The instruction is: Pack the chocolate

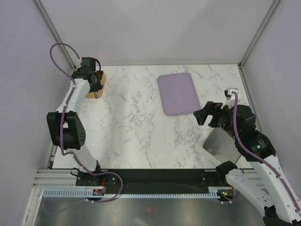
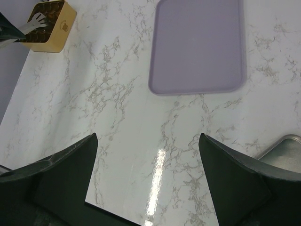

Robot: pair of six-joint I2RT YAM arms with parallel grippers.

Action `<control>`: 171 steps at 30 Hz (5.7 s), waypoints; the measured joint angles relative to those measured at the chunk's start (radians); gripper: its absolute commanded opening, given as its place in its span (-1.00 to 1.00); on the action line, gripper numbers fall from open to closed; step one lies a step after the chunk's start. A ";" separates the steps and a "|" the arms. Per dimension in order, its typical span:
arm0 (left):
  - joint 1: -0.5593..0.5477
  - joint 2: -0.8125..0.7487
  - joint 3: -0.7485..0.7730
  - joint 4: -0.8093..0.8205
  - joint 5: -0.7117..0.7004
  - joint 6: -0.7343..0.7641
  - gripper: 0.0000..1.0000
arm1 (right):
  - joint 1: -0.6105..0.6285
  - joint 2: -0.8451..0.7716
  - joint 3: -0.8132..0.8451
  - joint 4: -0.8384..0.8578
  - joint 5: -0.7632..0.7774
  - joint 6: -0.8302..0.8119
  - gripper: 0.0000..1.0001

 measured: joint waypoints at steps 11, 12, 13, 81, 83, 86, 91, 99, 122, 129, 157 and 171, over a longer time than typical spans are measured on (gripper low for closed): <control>0.028 0.070 0.051 0.001 -0.017 0.022 -0.21 | 0.000 -0.001 -0.009 0.000 0.015 -0.004 0.95; 0.029 0.077 0.055 0.001 -0.020 0.024 -0.19 | 0.000 -0.002 -0.010 0.000 0.016 -0.004 0.95; 0.029 0.082 0.058 0.002 -0.021 0.025 -0.17 | 0.000 -0.002 -0.010 0.000 0.018 -0.004 0.94; -0.752 -0.080 -0.441 0.227 -0.072 -0.307 0.21 | 0.000 0.004 -0.018 -0.114 0.084 -0.017 0.94; -0.758 -0.068 -0.441 0.227 -0.071 -0.322 0.25 | 0.000 0.001 -0.024 -0.114 0.084 -0.017 0.94; -0.767 -0.058 -0.449 0.231 -0.064 -0.348 0.32 | 0.000 -0.002 -0.032 -0.114 0.084 -0.017 0.94; -0.784 -0.045 -0.472 0.238 -0.058 -0.401 0.40 | 0.000 -0.008 -0.044 -0.114 0.084 -0.017 0.94; -0.808 -0.022 -0.498 0.241 -0.055 -0.460 0.54 | 0.000 -0.023 -0.053 -0.114 0.082 -0.015 0.94; -0.822 -0.241 -0.501 0.184 -0.038 -0.470 0.90 | 0.000 -0.012 -0.058 -0.114 0.049 0.042 0.96; -0.753 -0.266 -0.213 0.130 -0.171 -0.198 0.64 | 0.000 0.000 -0.056 -0.100 0.026 0.051 0.96; -0.083 0.226 0.205 0.143 -0.119 0.143 0.02 | -0.076 0.464 -0.127 0.159 0.205 0.164 0.42; 0.005 0.298 0.213 0.146 -0.079 0.142 -0.02 | -0.290 0.602 -0.200 0.143 0.279 0.246 0.18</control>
